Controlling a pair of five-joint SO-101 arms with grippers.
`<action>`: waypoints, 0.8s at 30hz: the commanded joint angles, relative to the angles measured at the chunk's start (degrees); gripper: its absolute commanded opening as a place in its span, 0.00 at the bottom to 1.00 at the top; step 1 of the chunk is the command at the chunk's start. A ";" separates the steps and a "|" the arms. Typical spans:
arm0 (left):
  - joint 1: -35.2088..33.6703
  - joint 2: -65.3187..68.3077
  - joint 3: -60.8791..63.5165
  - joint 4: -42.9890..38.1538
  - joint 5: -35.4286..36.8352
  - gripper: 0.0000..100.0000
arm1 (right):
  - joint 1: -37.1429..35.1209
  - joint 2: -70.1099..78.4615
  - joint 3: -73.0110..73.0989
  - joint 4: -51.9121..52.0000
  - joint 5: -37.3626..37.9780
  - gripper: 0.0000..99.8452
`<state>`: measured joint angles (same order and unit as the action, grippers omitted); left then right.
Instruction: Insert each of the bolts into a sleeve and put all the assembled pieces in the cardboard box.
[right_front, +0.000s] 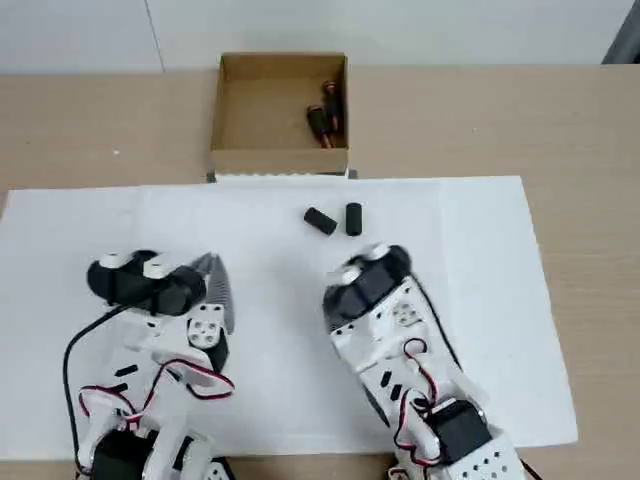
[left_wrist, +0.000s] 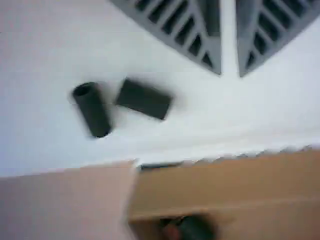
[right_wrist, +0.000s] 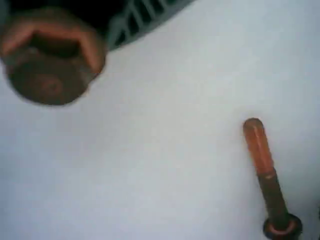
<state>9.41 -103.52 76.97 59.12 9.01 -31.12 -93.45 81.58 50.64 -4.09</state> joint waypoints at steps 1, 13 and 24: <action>-3.78 -0.53 4.09 0.18 -3.60 0.01 | 2.95 -0.31 -5.71 3.56 -6.51 0.00; -5.19 -0.53 14.02 -0.09 -5.98 0.01 | 4.70 15.78 -20.04 6.46 -7.03 0.00; -5.19 -0.62 16.92 -0.18 -5.98 0.01 | 4.88 51.03 -48.26 -0.66 -6.59 0.00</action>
<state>4.66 -103.52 94.11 59.21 3.38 -26.90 -49.67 42.81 53.54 -10.59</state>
